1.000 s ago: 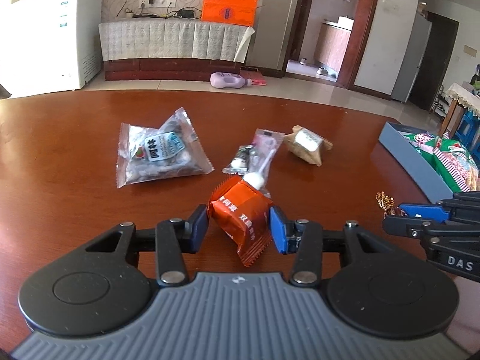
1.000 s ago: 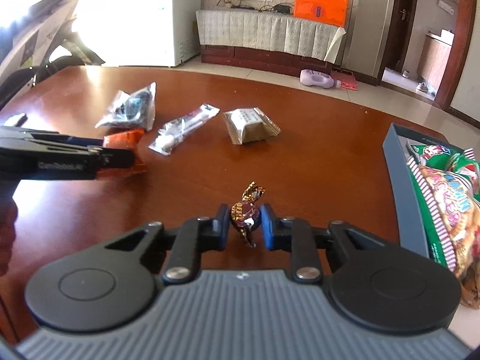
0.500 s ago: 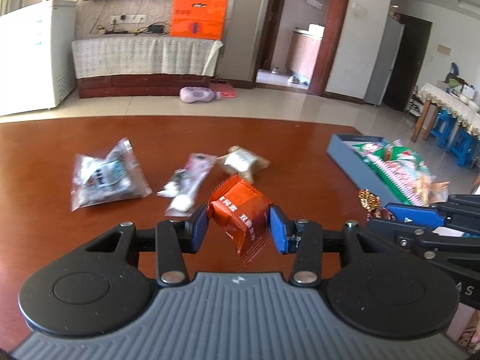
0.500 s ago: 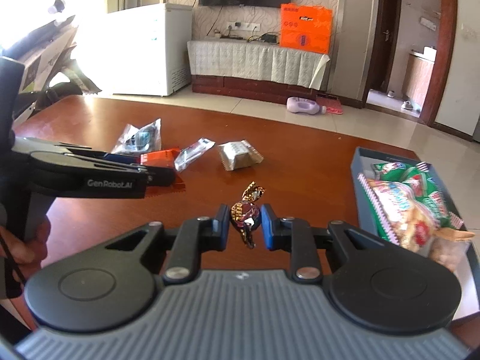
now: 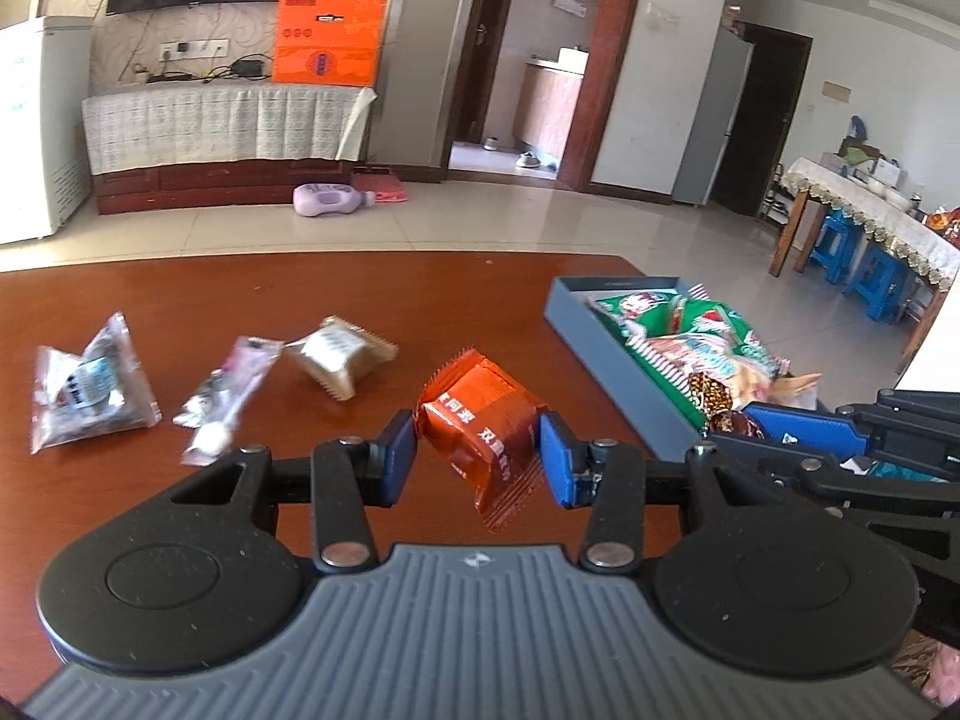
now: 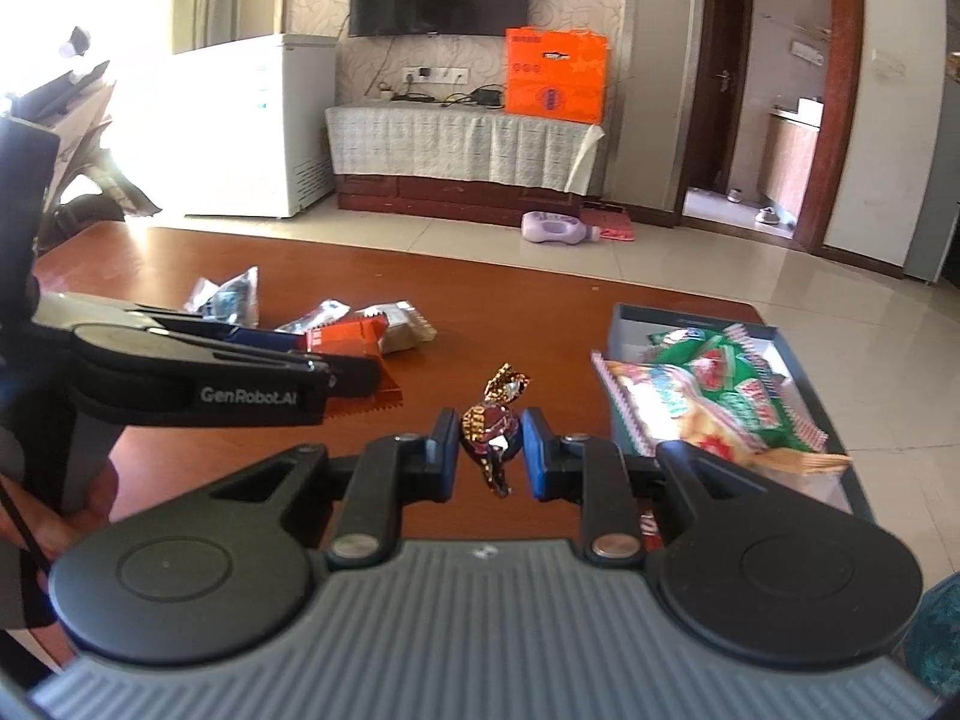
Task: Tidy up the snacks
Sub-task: 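Carry orange candy in left tool while right tool carries chocolate over box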
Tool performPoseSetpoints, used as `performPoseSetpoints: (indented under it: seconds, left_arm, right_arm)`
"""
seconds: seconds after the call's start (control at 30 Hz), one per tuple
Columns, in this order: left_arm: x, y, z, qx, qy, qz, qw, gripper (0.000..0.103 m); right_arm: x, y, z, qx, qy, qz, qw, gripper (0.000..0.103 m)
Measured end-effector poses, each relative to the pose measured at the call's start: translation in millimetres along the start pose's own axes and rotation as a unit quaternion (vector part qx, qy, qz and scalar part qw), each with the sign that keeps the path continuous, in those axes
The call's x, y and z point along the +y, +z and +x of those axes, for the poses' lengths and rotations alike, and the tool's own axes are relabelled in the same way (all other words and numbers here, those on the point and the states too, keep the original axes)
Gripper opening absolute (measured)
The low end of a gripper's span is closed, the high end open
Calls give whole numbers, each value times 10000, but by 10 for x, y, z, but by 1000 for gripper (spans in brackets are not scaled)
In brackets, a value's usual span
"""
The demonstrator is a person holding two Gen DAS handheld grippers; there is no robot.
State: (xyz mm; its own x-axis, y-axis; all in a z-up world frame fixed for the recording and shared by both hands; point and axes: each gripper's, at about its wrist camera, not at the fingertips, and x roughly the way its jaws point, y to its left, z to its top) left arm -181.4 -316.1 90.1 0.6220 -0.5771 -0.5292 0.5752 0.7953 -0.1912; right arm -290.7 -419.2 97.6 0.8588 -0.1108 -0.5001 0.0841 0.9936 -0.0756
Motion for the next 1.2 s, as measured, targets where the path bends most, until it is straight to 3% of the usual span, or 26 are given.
performPoseSetpoints:
  seconds: [0.27,0.67,1.07,1.2]
  left_arm:
    - [-218,92,92,-42,-197,78,9998,50]
    - [-745,229,273,-48,-829,240,9963,50]
    - [-1365,165,637,217,-1432,440,9885,50]
    - [-1504,138,793,274,-1426,665,9872,50]
  right_arm:
    - [-317,-80,-109,15,-338,174,9993,26]
    - [-721,-240,-181,217,-790,365,9960,26]
    - [-1007,-408,-130,519,-1155,428,9910,26]
    - [-1079,-449,-74,664,-1182,517,9894,26]
